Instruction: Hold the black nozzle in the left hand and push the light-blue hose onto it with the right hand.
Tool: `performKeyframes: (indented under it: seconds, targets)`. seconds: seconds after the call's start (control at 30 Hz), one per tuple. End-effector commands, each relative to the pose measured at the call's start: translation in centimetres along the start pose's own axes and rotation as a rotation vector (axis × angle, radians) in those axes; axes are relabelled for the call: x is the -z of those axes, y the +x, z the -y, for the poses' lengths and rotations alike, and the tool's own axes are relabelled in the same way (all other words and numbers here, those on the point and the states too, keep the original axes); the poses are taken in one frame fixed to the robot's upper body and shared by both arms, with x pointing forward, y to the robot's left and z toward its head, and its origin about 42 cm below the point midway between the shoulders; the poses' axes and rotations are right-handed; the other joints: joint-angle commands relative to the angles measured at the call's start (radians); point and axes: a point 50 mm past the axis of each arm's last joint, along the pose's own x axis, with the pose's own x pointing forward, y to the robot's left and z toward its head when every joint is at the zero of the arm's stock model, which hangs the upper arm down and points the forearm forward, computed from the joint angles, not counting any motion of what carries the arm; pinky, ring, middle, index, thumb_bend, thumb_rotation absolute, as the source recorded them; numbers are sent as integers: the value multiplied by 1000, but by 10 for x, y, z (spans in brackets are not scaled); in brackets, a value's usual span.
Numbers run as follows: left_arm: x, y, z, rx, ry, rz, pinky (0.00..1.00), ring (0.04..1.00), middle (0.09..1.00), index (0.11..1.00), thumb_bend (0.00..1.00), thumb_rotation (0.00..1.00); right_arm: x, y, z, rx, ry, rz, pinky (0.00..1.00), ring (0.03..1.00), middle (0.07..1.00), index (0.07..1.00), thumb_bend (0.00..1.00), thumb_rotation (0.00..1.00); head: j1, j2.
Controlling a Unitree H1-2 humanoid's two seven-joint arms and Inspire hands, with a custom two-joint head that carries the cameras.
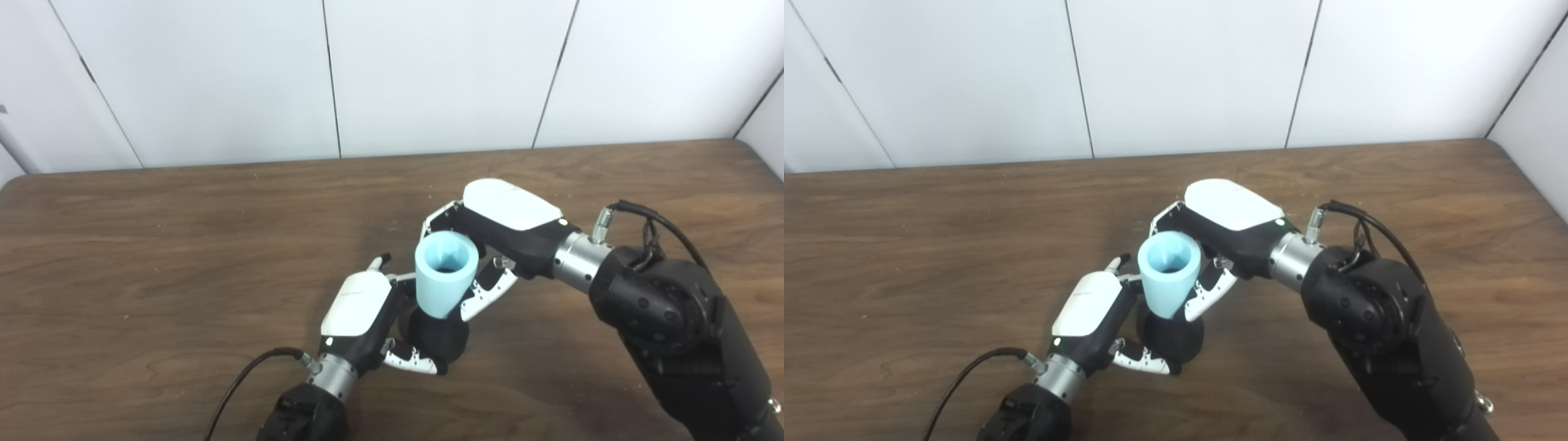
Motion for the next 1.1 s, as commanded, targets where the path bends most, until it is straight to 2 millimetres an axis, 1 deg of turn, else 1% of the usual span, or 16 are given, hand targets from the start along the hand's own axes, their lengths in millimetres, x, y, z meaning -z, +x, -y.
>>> performKeyframes:
  seconds: [0.0, 0.2, 0.33, 0.47, 0.53, 0.63, 0.67, 0.7, 0.73, 0.77, 0.8, 0.83, 0.9, 1.07]
  targets:
    - [7, -5, 14, 84, 26, -43, 1000, 666, 454, 508, 521, 0, 5, -1, -2, -17, -9, -13, 307, 435, 511, 498, 498, 0, 0, 1]
    - [7, -6, 12, 79, 30, -41, 1000, 661, 454, 508, 521, 0, 9, 0, -11, -19, 14, -18, 307, 434, 511, 497, 498, 0, 1, 4]
    - [7, -6, 12, 76, 29, -42, 1000, 666, 454, 508, 521, 0, 6, -2, -17, -23, 34, -9, 306, 429, 509, 504, 497, 0, -1, 6]
    - [7, -5, 13, 75, 29, -43, 1000, 667, 454, 508, 521, 0, -4, -6, -14, -18, 21, 13, 324, 415, 502, 517, 498, 0, -5, 5]
    - [7, -5, 13, 76, 27, -44, 1000, 666, 454, 508, 521, 0, -6, -9, -11, -14, 7, 27, 332, 416, 503, 542, 496, 0, -5, 5]
    - [7, -5, 13, 77, 23, -46, 1000, 666, 455, 508, 521, 0, -7, -10, -8, -14, -8, 35, 313, 445, 543, 552, 492, 0, -6, 5]
    - [6, -5, 14, 77, 20, -46, 1000, 667, 456, 507, 521, 0, -7, -10, -8, -14, -12, 36, 450, 569, 658, 661, 684, 0, -5, 5]
    - [6, -5, 14, 78, 18, -46, 1000, 667, 457, 507, 522, 0, -7, -11, -7, -14, -14, 37, 538, 655, 728, 726, 792, 4, -5, 4]
    - [6, -5, 14, 78, 16, -46, 1000, 667, 457, 506, 522, 0, -7, -11, -7, -9, -24, 40, 583, 699, 764, 760, 847, 7, -4, 5]
    - [6, -6, 15, 78, 15, -46, 1000, 667, 457, 506, 522, 0, -7, -11, -5, -2, -36, 41, 659, 763, 810, 793, 886, 36, -4, 5]
    - [6, -6, 15, 79, 15, -47, 1000, 667, 457, 506, 522, 0, -7, -11, -5, 3, -45, 41, 722, 810, 844, 814, 908, 67, -4, 5]
    - [6, -6, 15, 79, 15, -47, 1000, 668, 457, 506, 522, 0, -6, -12, -3, 15, -62, 37, 753, 834, 861, 823, 920, 87, -4, 4]
    - [7, -6, 15, 79, 15, -48, 1000, 667, 457, 507, 522, 0, -6, -13, 0, 37, -84, 30, 793, 870, 886, 833, 946, 120, -6, 5]
    - [6, -6, 15, 82, 14, -49, 1000, 666, 457, 507, 522, 0, -10, -17, 9, 97, -123, 22, 880, 930, 933, 861, 997, 164, -10, 5]
